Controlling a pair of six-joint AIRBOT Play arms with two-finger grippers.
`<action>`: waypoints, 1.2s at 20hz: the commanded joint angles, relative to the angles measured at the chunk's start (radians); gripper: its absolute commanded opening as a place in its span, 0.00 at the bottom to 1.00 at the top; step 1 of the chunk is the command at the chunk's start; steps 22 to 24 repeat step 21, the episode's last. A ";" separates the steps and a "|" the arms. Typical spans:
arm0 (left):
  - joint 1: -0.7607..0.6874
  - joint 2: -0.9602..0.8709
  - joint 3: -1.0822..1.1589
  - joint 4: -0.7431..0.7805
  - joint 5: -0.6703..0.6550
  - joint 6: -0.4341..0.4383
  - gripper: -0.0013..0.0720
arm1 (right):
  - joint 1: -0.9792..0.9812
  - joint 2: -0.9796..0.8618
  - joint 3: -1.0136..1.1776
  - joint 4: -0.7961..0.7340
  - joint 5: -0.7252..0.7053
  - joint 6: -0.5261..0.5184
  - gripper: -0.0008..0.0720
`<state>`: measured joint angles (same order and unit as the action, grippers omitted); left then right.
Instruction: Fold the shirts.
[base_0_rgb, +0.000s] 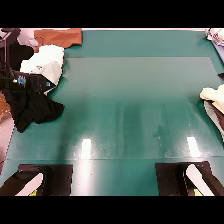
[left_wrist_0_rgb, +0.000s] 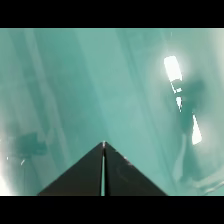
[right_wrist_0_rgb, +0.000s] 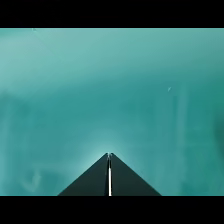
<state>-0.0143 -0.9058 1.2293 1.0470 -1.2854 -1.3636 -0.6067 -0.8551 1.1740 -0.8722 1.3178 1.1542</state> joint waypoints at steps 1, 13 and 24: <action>0.000 0.016 -0.027 0.006 -0.016 0.003 0.05 | 0.154 0.019 -0.021 -0.150 -0.043 0.000 0.04; 0.001 0.016 -0.027 -0.004 0.014 0.003 0.05 | 0.238 0.079 -0.021 -0.149 -0.053 0.000 0.04; 0.001 0.016 -0.027 -0.007 0.014 0.003 0.05 | 0.238 0.171 -0.021 -0.148 -0.122 0.000 0.04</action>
